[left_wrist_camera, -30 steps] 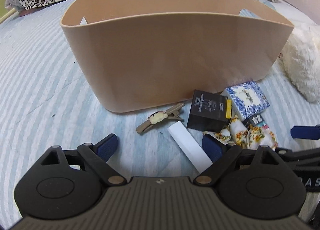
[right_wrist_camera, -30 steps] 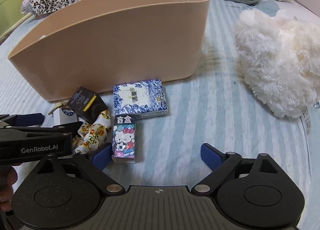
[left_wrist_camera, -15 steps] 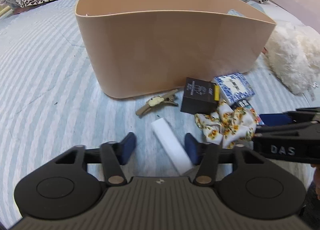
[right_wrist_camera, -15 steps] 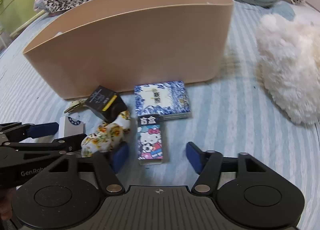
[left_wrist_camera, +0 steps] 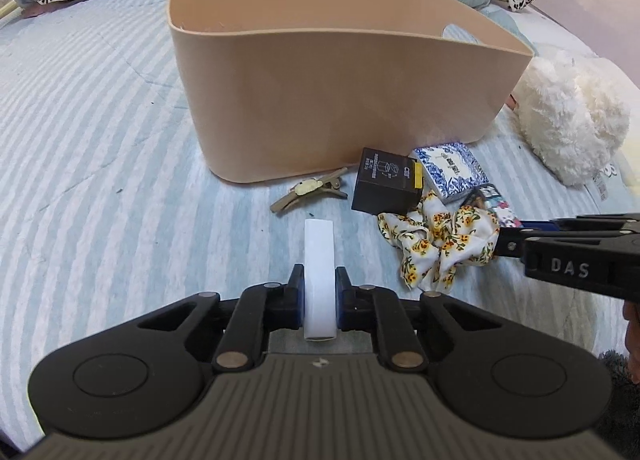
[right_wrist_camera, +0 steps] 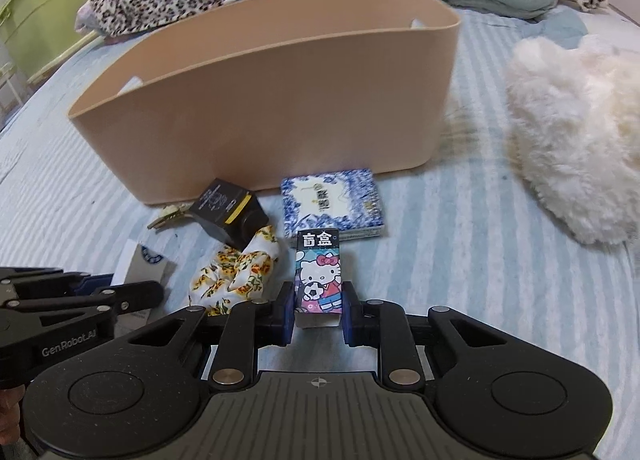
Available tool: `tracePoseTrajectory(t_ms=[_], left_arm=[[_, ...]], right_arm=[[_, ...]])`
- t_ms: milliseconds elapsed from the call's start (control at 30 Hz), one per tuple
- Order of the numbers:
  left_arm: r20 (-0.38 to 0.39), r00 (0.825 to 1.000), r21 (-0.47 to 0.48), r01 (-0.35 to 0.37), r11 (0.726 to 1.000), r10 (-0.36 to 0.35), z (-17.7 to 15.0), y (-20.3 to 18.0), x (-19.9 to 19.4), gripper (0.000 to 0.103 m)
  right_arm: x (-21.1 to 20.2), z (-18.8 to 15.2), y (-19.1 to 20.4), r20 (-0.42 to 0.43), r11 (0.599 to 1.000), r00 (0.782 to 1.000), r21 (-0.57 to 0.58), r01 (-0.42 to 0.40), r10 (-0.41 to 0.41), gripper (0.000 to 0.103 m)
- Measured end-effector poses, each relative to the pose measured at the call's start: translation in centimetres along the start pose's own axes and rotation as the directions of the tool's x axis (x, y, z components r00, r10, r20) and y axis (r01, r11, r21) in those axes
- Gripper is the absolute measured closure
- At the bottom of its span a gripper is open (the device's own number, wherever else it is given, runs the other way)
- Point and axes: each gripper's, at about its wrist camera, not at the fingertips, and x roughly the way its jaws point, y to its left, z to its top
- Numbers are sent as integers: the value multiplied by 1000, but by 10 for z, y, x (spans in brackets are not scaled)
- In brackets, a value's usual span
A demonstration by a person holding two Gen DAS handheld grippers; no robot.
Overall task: Organize objects
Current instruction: 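Grasp the white box with the left gripper while the right grasps the Hello Kitty box, then lift both boxes over the basket and open both grippers to release them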
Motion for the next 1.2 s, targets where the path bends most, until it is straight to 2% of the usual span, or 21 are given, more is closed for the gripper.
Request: tracePoseTrajectory(t_ms=[167,333,533,733,833,1000,1100,1200], left_arm=[[28,1000,-13,12,1000,-11,2,5,-17,87],[95,995,-13,-2,1000,3,8,8,-42,87],[181,983,8,-22,1000,20,25,9,-68,87],[252,967,44,-49,998,37,51,7,-80,87],[278,960,58,-64,996,45,68,4,-78,87],[294,954,73,-83,994,58,95,2,-58,88],[271,961,63,-74,995,54,110,3,-35,87],[237,970,81,-83,993,62,123,3,-9,88]], right_arm=[[-20,-2,-6,55,999,998,35,-14,12,83],[-40,4,1,131,999,991,37,-31,26,83],[-64,18,10,247,998,968,20,-55,48,82],[-74,44,18,329,997,942,22,-78,67,82],[-74,59,23,370,996,927,34,-85,67,82],[-61,85,29,400,994,915,68,-91,56,83],[-47,99,32,401,996,916,73,-57,23,83],[-27,109,32,378,995,926,91,-35,-2,83]])
